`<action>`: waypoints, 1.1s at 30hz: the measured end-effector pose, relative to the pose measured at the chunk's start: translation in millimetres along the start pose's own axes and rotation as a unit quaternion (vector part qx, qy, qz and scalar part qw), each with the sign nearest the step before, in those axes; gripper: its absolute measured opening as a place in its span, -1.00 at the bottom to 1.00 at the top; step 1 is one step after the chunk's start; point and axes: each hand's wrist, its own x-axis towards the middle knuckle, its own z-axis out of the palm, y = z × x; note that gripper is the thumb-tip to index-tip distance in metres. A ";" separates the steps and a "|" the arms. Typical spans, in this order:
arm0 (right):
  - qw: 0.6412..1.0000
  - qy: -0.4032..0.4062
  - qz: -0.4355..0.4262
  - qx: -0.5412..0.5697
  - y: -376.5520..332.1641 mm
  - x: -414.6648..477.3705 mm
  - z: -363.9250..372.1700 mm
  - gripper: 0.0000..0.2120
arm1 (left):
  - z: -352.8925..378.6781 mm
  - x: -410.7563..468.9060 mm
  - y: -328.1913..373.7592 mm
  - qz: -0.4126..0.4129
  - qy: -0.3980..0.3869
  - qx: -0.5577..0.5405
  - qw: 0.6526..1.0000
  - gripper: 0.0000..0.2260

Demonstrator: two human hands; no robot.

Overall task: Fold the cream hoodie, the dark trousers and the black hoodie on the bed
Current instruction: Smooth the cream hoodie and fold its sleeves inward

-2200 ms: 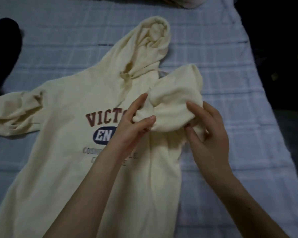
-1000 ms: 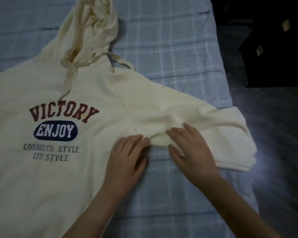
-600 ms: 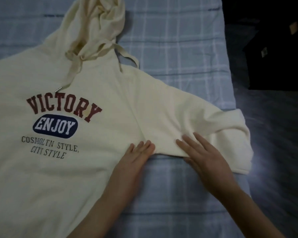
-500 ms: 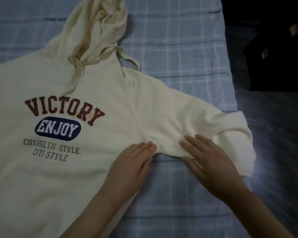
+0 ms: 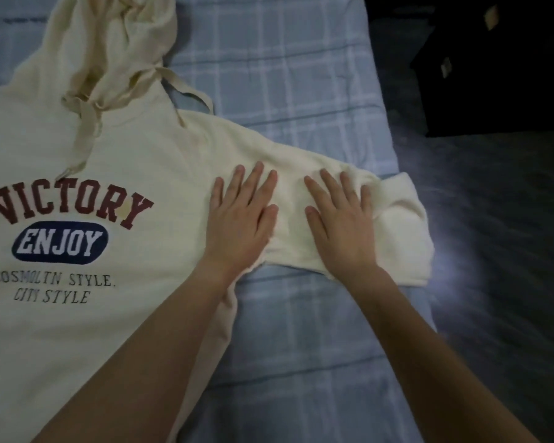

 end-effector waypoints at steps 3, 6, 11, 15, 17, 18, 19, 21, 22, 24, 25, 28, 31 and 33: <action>0.966 0.144 0.037 0.211 -8.8 -42.0 -15.1 -0.62 | 2.0 -1.3 0.1 0.008 0.014 0.001 1.000 -0.52; 0.902 0.206 0.196 0.325 -9.8 -99.4 -16.3 -0.67 | 4.1 -1.5 0.6 0.010 0.026 0.008 1.000 -0.52; 0.676 0.139 0.377 0.618 7.8 -120.2 -19.7 -0.41 | 3.3 -1.1 0.9 0.014 0.040 0.014 0.999 -0.53; 0.656 0.155 0.438 0.595 21.4 -112.4 -22.7 -0.46 | 3.1 -1.2 2.4 0.017 0.045 0.025 0.999 -0.53; 0.692 0.182 0.439 0.544 17.5 -114.8 -16.8 -0.44 | 3.2 -1.6 2.1 0.015 0.047 0.021 0.999 -0.53; 0.722 0.195 0.430 0.505 13.0 -115.3 -14.2 -0.42 | 3.3 -2.1 2.1 0.013 0.049 0.020 0.999 -0.53; 0.738 0.208 0.417 0.488 6.9 -114.4 -13.0 -0.40 | 3.4 -2.2 2.0 0.011 0.052 0.020 0.998 -0.53; 0.710 0.234 0.392 0.536 -2.4 -108.2 -12.4 -0.39 | 3.7 -2.0 2.2 0.011 0.056 0.019 0.998 -0.53; 0.660 0.246 0.386 0.596 -5.0 -103.3 -13.8 -0.40 | 3.7 -1.7 2.4 0.011 0.057 0.019 0.998 -0.53; 0.566 0.261 0.387 0.679 -5.4 -92.3 -15.9 -0.42 | 4.4 -1.5 2.2 0.010 0.059 0.020 0.998 -0.53; 0.540 0.261 0.391 0.698 -5.0 -86.8 -17.5 -0.41 | 4.6 -1.4 2.1 0.009 0.059 0.019 0.998 -0.53; 0.471 0.245 0.374 0.761 -0.2 -76.6 -20.3 -0.38 | 4.9 -1.4 1.4 0.011 0.058 0.020 0.998 -0.53; 0.545 0.282 0.326 0.719 6.6 -79.4 -24.2 -0.34 | 5.5 -1.3 -0.2 0.012 0.055 0.016 0.998 -0.54; 0.633 0.350 0.303 0.621 18.0 -85.0 -20.9 -0.36 | 6.6 -1.0 -1.2 0.013 0.058 0.010 0.998 -0.54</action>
